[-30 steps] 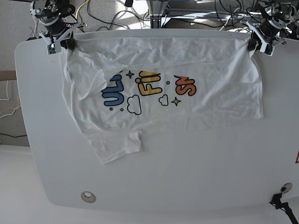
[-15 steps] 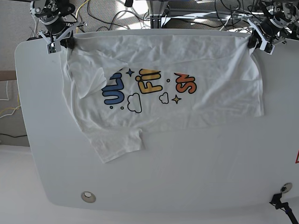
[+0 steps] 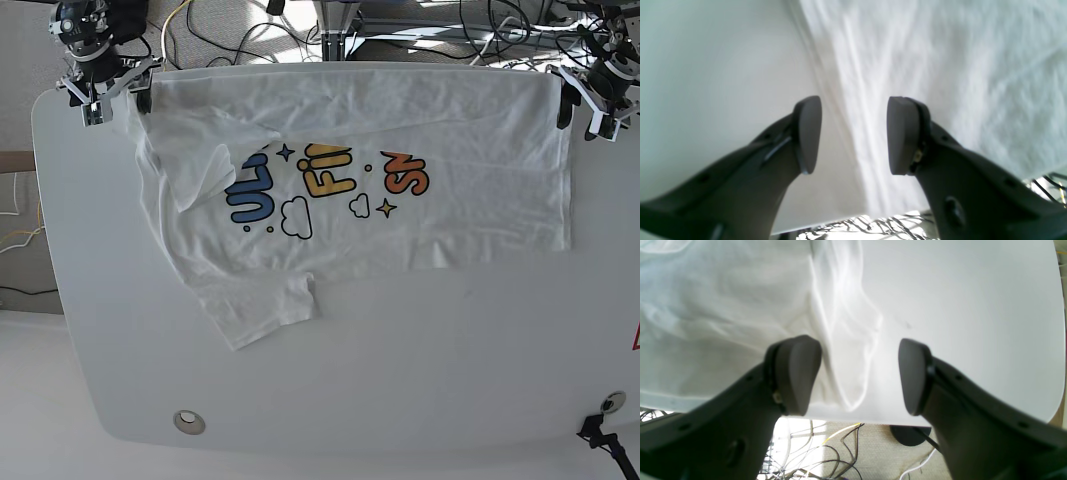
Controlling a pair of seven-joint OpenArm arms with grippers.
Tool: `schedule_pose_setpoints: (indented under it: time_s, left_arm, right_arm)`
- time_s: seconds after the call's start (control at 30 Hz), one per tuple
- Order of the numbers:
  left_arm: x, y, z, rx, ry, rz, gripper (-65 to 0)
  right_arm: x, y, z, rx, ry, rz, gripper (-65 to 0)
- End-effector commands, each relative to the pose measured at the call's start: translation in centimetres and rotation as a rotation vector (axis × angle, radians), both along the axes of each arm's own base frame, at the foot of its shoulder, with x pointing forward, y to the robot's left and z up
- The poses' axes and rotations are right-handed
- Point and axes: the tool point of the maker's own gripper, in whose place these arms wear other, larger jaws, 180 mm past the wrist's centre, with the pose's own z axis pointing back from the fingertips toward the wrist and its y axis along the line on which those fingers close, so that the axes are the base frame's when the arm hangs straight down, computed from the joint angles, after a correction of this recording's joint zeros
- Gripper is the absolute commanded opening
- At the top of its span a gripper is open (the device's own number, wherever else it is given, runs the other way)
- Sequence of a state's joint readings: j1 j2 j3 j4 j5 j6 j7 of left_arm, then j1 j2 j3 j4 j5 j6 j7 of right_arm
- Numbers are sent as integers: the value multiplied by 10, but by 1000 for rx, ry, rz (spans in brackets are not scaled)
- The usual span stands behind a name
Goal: Fold the T-shirt properly
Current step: 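Release the shoulders and move both grippers to the shirt's side edges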
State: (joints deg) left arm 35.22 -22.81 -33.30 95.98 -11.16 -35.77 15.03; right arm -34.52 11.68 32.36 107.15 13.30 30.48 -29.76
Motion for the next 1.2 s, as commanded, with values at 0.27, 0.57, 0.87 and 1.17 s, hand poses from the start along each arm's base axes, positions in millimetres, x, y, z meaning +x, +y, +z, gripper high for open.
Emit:
schedule_pose_setpoints:
  time_s: [0.27, 0.57, 0.87, 1.17]
  left_arm:
    - [93, 12, 61, 71, -160, 34, -354]
    - [158, 23, 40, -82, -153, 136, -354]
    - [194, 28, 0, -247, -84, 213, -349]
    - [192, 28, -37, -252, -10, 232, -311]
  right_arm:
    - [93, 9, 44, -4, -162, 41, -258]
    - [171, 21, 49, 90, -215, 43, -258]
    - [213, 17, 51, 160, -239, 11, -259]
    - [220, 9, 61, 137, -258, 13, -258]
